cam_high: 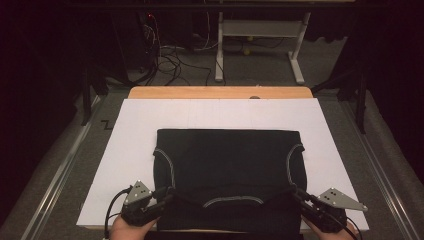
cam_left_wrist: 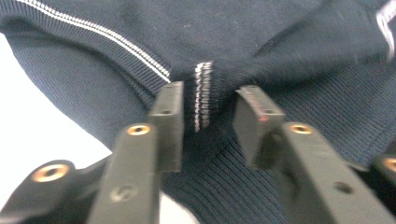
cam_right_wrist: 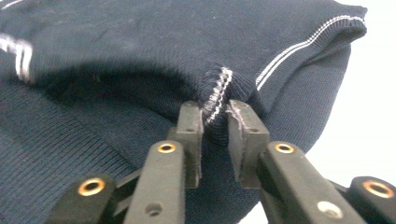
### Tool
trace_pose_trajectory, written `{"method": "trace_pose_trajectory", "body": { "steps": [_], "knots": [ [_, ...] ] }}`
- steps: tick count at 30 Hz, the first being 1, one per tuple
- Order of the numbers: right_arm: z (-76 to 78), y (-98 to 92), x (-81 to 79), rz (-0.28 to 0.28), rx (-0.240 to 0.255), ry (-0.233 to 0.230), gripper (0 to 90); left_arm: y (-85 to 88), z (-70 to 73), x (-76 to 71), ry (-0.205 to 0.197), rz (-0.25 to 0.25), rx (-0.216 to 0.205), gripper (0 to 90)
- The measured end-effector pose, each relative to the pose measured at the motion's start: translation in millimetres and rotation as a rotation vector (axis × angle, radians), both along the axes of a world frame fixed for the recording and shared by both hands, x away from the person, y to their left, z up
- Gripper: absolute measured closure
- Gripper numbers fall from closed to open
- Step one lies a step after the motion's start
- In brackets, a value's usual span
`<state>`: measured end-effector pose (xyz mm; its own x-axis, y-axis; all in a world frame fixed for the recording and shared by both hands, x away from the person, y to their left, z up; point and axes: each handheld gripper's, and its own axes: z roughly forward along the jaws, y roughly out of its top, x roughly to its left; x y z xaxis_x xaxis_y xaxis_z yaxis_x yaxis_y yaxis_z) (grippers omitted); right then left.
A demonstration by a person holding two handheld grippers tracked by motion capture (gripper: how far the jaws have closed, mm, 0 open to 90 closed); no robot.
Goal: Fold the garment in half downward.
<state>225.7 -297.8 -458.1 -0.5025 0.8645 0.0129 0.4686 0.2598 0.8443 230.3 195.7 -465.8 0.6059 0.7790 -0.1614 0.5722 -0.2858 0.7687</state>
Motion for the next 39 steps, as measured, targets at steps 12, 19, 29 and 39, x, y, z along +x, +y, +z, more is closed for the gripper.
{"method": "trace_pose_trajectory", "body": {
  "steps": [12, 19, 29, 39],
  "knots": [
    [7.3, 6.3, -7.3, 0.004, 0.011, -0.037, 51.3, -5.0, 7.5, -9.5, -0.061, 0.024, 0.01, 39.4],
    [13.6, 12.8, -10.3, 0.013, 0.033, -0.072, 49.1, -3.0, 11.7, -12.0, -0.103, 0.029, -0.023, 39.4],
    [8.4, 19.5, -0.2, -0.001, 0.053, -0.079, 34.8, -2.6, 7.6, 1.5, -0.132, 0.032, -0.066, 27.1],
    [4.1, 19.9, 19.6, -0.034, 0.059, -0.074, 19.5, 4.5, 6.1, 22.6, -0.126, 0.038, -0.079, 17.2]
  ]
}}
